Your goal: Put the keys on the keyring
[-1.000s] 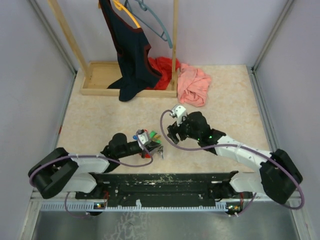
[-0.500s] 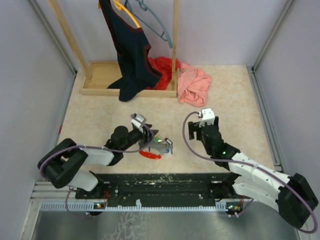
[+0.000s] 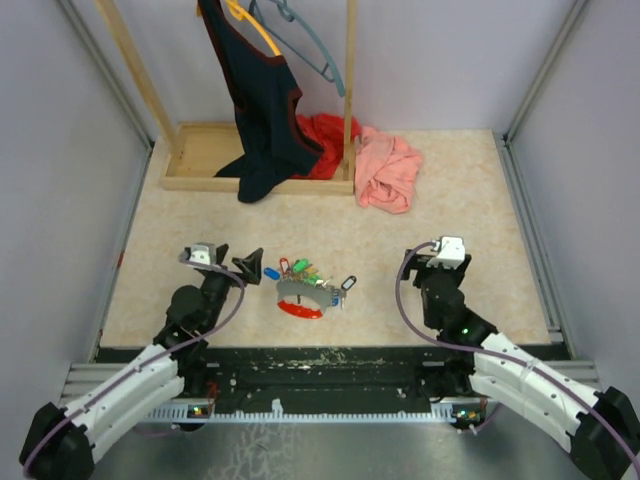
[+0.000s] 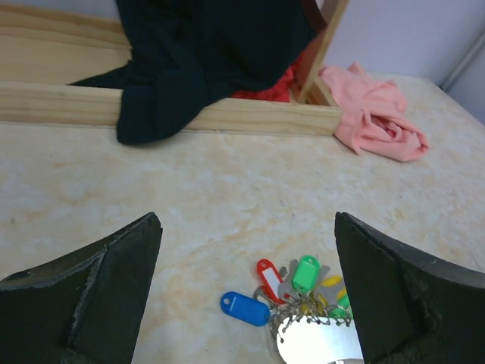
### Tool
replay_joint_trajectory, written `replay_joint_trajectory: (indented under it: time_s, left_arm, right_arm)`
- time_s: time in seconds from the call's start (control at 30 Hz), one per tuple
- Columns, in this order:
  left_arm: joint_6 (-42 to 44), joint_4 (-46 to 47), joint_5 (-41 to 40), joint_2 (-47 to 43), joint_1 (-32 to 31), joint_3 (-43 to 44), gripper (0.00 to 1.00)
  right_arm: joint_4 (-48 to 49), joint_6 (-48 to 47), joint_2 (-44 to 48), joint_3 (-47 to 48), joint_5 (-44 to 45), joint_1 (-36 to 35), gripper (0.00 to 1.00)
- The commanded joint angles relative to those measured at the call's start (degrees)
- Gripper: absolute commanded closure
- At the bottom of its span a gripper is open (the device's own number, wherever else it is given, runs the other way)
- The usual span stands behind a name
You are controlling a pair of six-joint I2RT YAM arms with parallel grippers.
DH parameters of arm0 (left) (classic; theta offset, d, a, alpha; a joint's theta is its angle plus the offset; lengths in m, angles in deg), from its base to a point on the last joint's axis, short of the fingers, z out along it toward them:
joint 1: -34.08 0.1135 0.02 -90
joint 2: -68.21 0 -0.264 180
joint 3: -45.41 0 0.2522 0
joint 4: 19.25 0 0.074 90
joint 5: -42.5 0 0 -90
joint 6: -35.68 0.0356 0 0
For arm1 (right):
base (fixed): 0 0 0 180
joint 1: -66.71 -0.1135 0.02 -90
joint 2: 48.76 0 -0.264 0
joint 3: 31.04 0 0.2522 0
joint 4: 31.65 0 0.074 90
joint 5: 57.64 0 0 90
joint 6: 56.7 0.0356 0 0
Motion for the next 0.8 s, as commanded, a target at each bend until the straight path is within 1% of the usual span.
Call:
replay_joint_trajectory:
  time_s: [0.0, 0.03, 0.13, 0.23, 0.47, 0.77]
  left_arm:
    - [-2.2, -12.8, -10.6, -11.3, 0.3, -2.0, 0.00]
    - [-2.3, -14.3, -11.0, -13.7, 0.2, -2.6, 0.00]
    - [-2.2, -14.0, -12.0, -19.3, 0.3, -4.3, 0.00]
    - [-3.4, -15.5, -13.7, -21.9, 0.3, -4.4, 0.00]
    - [-3.3, -15.2, -13.6, -18.8, 0.3, -3.9, 0.00]
    - [-2.5, -13.8, -11.8, -14.3, 0.3, -3.1, 0.00]
  right_arm:
    - [5.2, -0.1, 2.4, -1.2, 2.6, 0.7, 0.12]
    - [5.6, -0.5, 2.6, -1.3, 2.4, 0.7, 0.11]
    - [6.5, -0.8, 2.7, -1.7, 2.7, 0.7, 0.11]
    - [6.7, -0.5, 2.7, -1.8, 3.7, 0.7, 0.10]
    - [6.0, 0.4, 3.0, -1.8, 5.4, 0.7, 0.09]
    - [6.9, -0.5, 0.1, -0.8, 3.7, 0.7, 0.08]
